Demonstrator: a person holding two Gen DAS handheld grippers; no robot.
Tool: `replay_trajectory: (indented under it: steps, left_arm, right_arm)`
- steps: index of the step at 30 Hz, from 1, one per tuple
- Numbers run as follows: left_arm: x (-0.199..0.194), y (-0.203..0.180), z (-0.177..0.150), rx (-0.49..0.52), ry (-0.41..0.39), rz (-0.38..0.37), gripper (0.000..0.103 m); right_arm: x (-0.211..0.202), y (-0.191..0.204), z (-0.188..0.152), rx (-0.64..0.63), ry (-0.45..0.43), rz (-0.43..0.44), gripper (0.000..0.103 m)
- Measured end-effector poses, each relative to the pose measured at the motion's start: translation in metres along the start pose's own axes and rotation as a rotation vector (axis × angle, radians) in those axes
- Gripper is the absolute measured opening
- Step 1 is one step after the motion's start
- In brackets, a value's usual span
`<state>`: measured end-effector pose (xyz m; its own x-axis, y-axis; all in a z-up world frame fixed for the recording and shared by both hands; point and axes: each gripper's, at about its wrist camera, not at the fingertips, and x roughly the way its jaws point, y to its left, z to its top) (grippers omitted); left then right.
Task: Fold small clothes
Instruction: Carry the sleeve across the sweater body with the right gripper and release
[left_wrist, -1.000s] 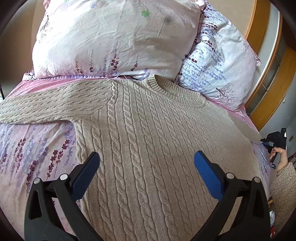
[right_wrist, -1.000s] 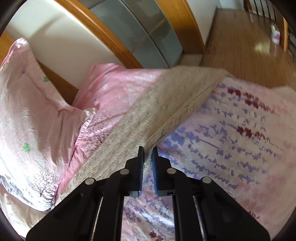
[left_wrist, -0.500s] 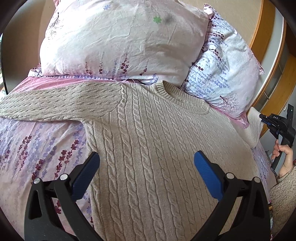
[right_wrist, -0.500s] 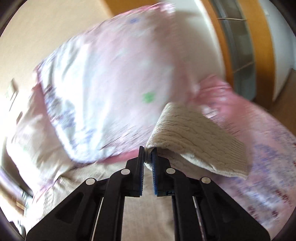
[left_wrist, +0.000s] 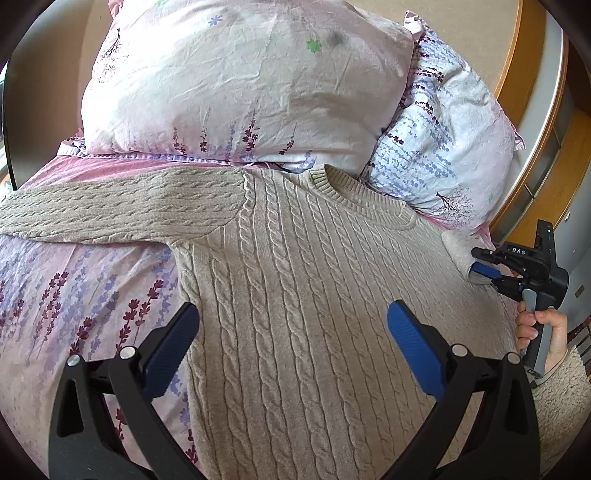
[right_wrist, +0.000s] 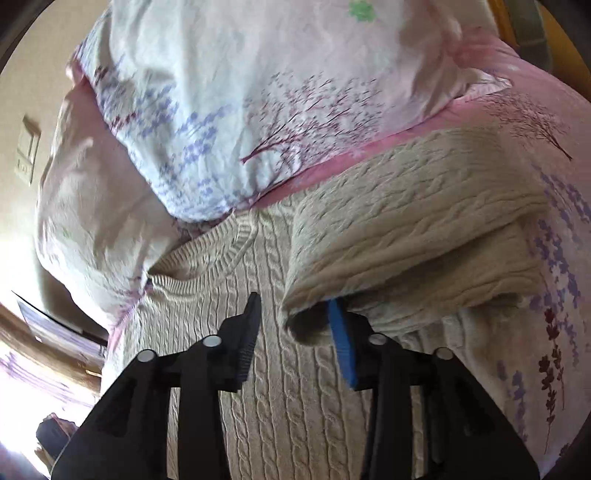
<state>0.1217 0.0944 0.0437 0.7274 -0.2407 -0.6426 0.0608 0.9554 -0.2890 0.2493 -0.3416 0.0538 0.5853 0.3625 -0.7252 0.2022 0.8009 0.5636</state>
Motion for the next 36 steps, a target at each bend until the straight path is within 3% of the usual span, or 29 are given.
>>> replay_trajectory:
  steps: [9, 10, 12, 14, 17, 20, 23, 26, 30, 32, 33, 36]
  left_arm:
    - [-0.004, 0.005, 0.0, -0.006, -0.012, -0.005, 0.101]
    - [-0.006, 0.006, 0.0, -0.007, -0.015, -0.007, 0.101]
    - [-0.008, 0.008, 0.002, -0.006, -0.022, -0.007, 0.101]
    - [-0.01, 0.01, 0.003, -0.004, -0.027, -0.016, 0.101]
    - [-0.013, 0.013, 0.003, -0.007, -0.033, -0.035, 0.101]
    - [-0.017, 0.016, 0.003, -0.019, -0.053, -0.048, 0.101]
    - [-0.019, 0.02, 0.005, -0.033, -0.061, -0.056, 0.101]
    - [-0.019, 0.023, 0.007, -0.063, -0.067, -0.084, 0.101]
    - [-0.016, 0.024, 0.012, -0.082, -0.063, -0.118, 0.101]
    - [-0.016, 0.022, 0.015, -0.084, -0.068, -0.15, 0.101]
    - [-0.015, 0.02, 0.018, -0.089, -0.068, -0.174, 0.101]
    - [-0.005, 0.015, 0.028, -0.128, -0.042, -0.257, 0.101]
  right_arm:
    - [-0.025, -0.067, 0.03, 0.301, -0.108, -0.051, 0.042]
    - [-0.027, -0.071, 0.032, 0.315, -0.125, -0.065, 0.04]
    - [-0.03, -0.075, 0.034, 0.321, -0.162, -0.093, 0.022]
    - [-0.03, -0.071, 0.037, 0.285, -0.183, -0.121, 0.01]
    - [-0.034, -0.039, 0.038, 0.161, -0.232, -0.121, 0.009]
    - [-0.03, 0.018, 0.031, -0.014, -0.248, -0.051, 0.009]
    - [-0.015, 0.074, 0.011, -0.16, -0.202, 0.047, 0.009]
    - [0.026, 0.118, -0.021, -0.264, -0.083, 0.111, 0.009]
    - [0.095, 0.149, -0.068, -0.341, 0.119, 0.088, 0.009]
    - [0.116, 0.153, -0.087, -0.373, 0.172, 0.027, 0.012]
    - [0.112, 0.156, -0.09, -0.399, 0.147, 0.023, 0.014]
    - [0.091, 0.16, -0.092, -0.411, 0.186, 0.067, 0.041]
